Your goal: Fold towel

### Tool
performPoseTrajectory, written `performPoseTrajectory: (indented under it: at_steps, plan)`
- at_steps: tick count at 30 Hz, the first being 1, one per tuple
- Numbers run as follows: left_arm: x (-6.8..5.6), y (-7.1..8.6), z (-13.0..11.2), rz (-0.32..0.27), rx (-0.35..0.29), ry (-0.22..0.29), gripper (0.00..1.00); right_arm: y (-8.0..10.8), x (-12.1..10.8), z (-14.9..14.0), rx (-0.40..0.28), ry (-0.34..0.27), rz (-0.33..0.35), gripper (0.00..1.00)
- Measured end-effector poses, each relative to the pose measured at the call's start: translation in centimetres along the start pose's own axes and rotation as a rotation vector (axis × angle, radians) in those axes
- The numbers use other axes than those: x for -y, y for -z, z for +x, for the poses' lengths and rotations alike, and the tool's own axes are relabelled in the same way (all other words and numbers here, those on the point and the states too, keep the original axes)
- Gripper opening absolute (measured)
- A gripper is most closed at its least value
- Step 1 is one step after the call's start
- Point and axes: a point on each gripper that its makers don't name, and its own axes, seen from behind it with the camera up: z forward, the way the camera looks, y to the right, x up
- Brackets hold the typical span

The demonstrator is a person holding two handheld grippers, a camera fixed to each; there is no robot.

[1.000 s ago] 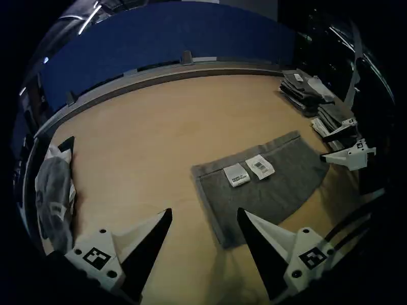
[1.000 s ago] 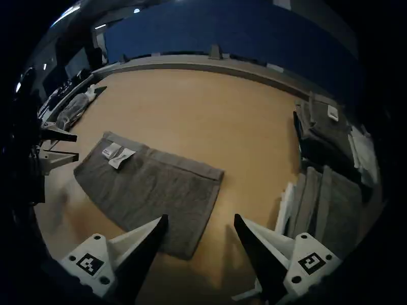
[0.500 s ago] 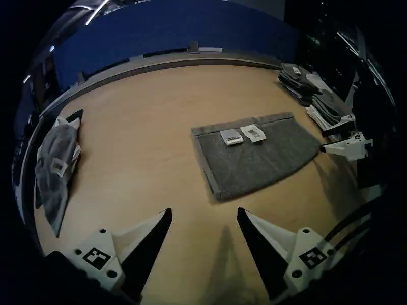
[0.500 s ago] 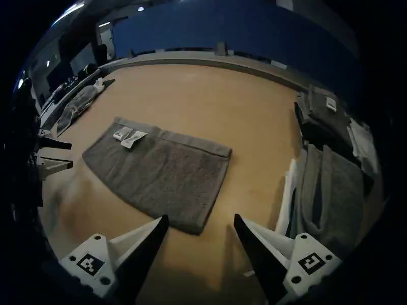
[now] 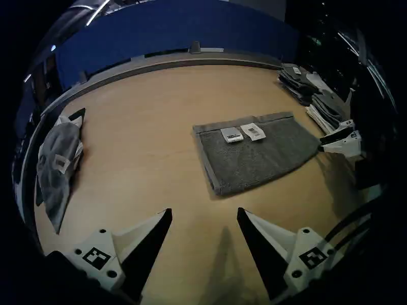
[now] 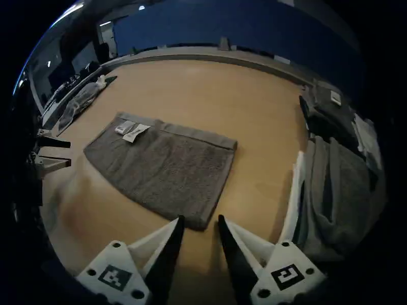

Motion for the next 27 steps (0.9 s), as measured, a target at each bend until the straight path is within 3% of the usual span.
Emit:
performPoseTrajectory:
  at_steps: [10,27]
  plan:
    - [0.1,0.1,0.0,0.006,-0.001,-0.001,0.95,-0.2,-0.2,-0.2,0.005,-0.013,0.003,0.05]
    - [0.8,0.5,-0.4,0.020,0.001,0.006,0.95,0.7,-0.2,1.2,-0.039,0.001,-0.003,0.01]
